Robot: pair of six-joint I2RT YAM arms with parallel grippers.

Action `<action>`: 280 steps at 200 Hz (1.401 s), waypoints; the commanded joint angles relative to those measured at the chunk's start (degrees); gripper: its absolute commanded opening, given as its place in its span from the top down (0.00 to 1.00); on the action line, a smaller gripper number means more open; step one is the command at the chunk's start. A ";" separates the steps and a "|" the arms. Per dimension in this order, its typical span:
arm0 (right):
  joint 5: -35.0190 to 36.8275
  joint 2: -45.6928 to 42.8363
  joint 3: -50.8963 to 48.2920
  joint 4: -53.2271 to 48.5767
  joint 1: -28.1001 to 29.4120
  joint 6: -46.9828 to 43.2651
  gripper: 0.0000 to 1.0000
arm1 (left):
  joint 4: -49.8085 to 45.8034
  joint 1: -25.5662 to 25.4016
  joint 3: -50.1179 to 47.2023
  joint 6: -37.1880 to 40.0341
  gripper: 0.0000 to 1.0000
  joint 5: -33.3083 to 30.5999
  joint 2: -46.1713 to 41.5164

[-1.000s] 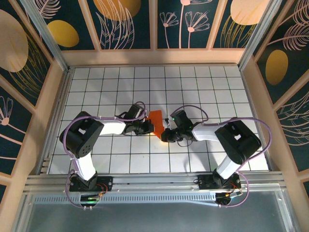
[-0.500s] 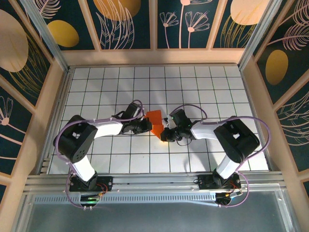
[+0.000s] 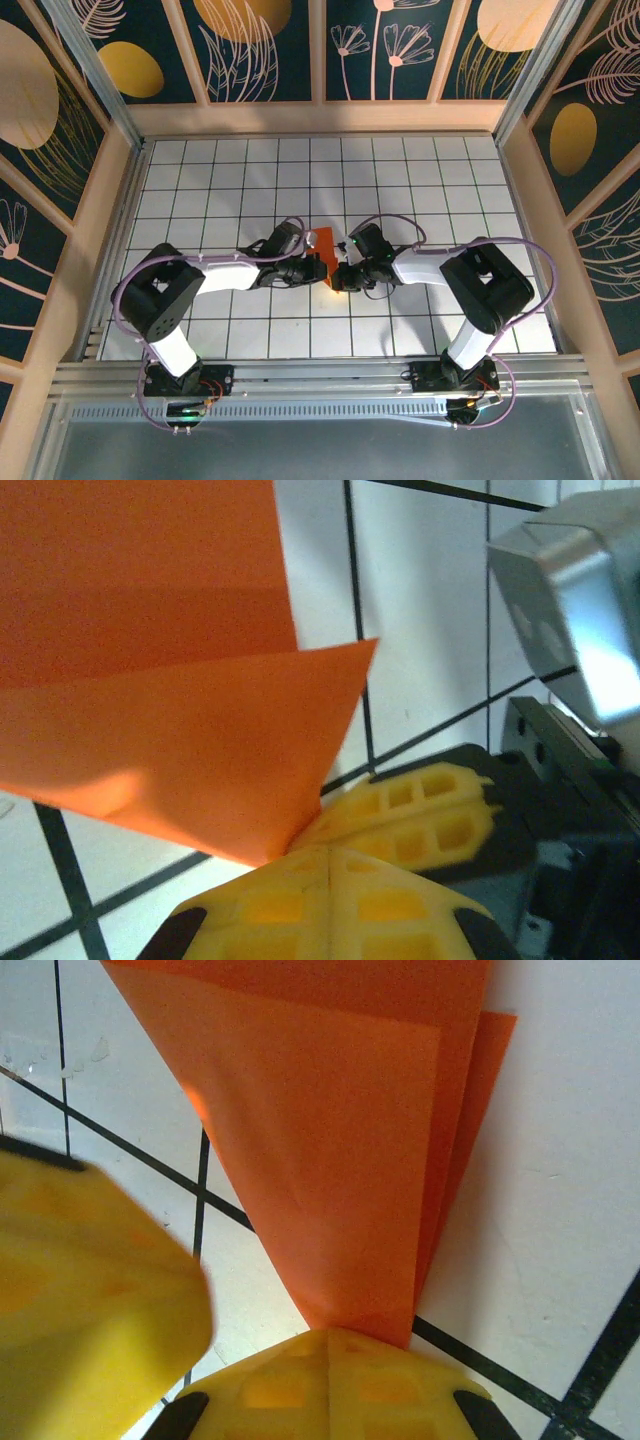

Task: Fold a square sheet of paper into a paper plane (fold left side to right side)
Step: Third fold the triangle at the center of the table.

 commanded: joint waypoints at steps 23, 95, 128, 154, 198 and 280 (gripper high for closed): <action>7.00 4.23 -1.95 -7.23 0.07 -1.16 1.00 | 1.19 0.03 1.87 -1.60 1.00 -0.56 3.49; 7.42 5.33 -1.51 -8.01 0.04 -1.49 1.00 | 1.36 0.06 2.31 -2.12 1.00 -1.08 5.29; 7.77 5.77 -1.25 -8.76 0.08 -1.92 1.00 | 0.24 0.04 2.57 -2.50 1.00 -2.75 5.98; 8.21 5.93 -1.03 -9.77 0.04 -1.95 1.00 | -1.29 0.04 2.68 -3.09 1.00 -4.72 6.42; 8.96 5.99 -0.81 -11.31 0.10 -2.41 1.00 | -3.77 0.42 2.57 -4.02 1.00 -7.98 6.78; 8.25 6.69 -1.20 -11.76 0.08 -2.80 1.00 | -2.30 8.27 -0.31 -1.67 1.00 -6.44 6.00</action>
